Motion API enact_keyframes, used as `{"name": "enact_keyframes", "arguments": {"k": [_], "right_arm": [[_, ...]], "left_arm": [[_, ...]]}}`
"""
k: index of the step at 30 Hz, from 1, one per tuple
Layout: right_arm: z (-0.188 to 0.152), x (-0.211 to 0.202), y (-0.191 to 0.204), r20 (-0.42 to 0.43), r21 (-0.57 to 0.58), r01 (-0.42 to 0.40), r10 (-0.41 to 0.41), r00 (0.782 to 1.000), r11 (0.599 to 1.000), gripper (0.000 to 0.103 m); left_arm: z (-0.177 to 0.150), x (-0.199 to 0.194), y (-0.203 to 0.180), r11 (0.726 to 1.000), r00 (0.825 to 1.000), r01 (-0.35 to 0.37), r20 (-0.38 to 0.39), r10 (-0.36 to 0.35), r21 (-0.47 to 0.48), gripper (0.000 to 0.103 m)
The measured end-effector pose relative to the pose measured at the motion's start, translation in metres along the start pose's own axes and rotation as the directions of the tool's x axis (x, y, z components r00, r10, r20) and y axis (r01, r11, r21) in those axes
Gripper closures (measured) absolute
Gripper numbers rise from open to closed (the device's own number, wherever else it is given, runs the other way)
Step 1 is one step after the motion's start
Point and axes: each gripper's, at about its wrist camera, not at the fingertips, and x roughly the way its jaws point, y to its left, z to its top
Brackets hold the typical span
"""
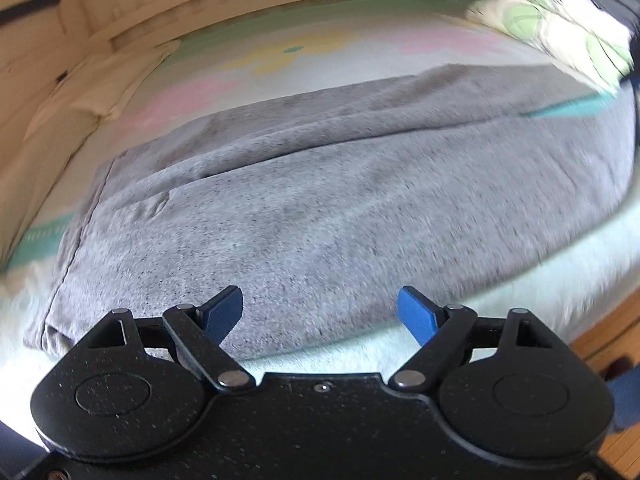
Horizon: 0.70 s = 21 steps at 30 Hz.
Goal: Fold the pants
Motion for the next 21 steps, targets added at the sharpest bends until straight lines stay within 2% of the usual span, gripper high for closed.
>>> {"name": "enact_keyframes", "arguments": {"k": [8,12,18,20,21], "right_arm": [[0.006,-0.007,-0.016,0.038,0.079,-0.010,0.007,0.999,0.997,0.099],[0.008,-0.008,-0.020,0.052,0.104,-0.008,0.003,0.999,0.995,0.099],[0.008,-0.008,-0.022,0.044,0.110,-0.011,0.007,0.999,0.994,0.099],[0.008,-0.007,-0.021,0.040,0.108,-0.009,0.005,0.999,0.994,0.099],[0.008,-0.008,-0.021,0.040,0.109,-0.008,0.004,0.999,0.994,0.099]], "left_arm": [[-0.012,-0.004,-0.015,0.992,0.999,-0.002,0.050,-0.004,0.123,0.018],[-0.014,0.005,-0.026,0.982,0.999,-0.021,0.039,0.014,0.185,0.017],[-0.016,0.019,-0.037,0.961,0.993,-0.114,0.066,0.100,0.253,0.017],[-0.016,0.026,-0.036,0.955,0.992,-0.127,0.059,0.115,0.268,0.030],[-0.016,0.028,-0.035,0.957,0.993,-0.115,0.054,0.105,0.267,0.044]]}}
